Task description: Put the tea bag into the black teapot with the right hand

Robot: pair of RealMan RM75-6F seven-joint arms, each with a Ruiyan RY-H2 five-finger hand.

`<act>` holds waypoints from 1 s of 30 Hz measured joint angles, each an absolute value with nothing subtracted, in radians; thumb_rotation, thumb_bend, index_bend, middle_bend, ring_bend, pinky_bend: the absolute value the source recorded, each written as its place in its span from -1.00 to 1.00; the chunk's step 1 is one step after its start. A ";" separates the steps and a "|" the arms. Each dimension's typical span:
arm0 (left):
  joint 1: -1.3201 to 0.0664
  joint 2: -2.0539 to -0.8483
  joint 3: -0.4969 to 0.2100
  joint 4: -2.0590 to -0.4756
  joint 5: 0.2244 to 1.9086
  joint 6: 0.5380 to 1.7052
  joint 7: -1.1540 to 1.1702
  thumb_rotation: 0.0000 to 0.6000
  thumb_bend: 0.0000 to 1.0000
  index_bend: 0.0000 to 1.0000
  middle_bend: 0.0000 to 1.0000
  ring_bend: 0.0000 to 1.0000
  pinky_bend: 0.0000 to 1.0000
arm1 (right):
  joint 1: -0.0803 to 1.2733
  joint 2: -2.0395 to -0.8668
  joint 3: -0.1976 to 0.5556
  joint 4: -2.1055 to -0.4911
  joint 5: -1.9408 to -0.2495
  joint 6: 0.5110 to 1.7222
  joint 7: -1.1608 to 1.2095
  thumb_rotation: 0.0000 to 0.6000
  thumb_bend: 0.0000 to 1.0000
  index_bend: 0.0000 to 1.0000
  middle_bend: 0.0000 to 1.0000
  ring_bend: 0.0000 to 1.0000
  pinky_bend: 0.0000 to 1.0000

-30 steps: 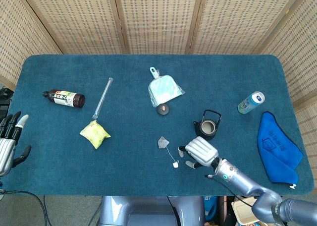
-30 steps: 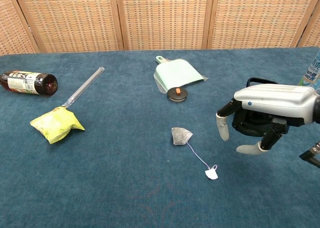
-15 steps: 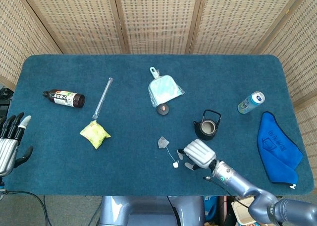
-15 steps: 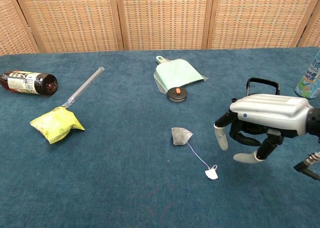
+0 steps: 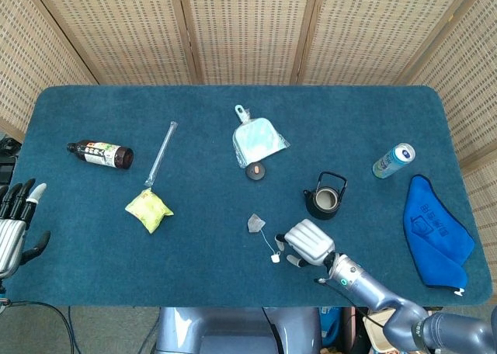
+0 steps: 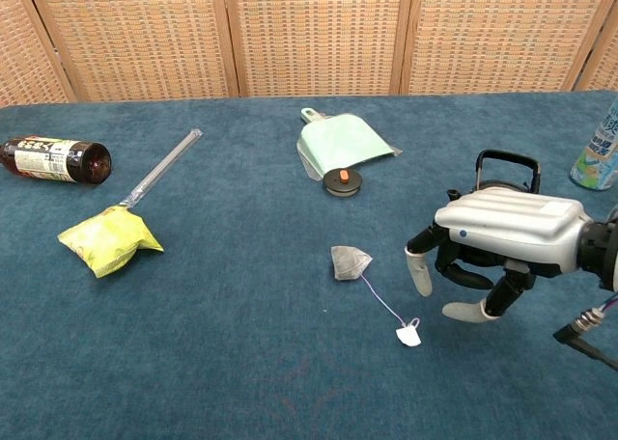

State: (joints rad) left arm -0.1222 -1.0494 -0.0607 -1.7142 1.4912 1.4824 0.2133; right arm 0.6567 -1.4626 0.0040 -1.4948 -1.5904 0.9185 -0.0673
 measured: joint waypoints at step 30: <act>-0.116 -1.057 -0.052 -1.693 1.482 1.475 0.183 1.00 -0.24 -1.00 -1.00 -1.00 -1.00 | 0.668 -1.563 -0.030 -1.381 -1.615 0.935 -0.116 1.00 -0.15 0.07 0.83 0.92 0.98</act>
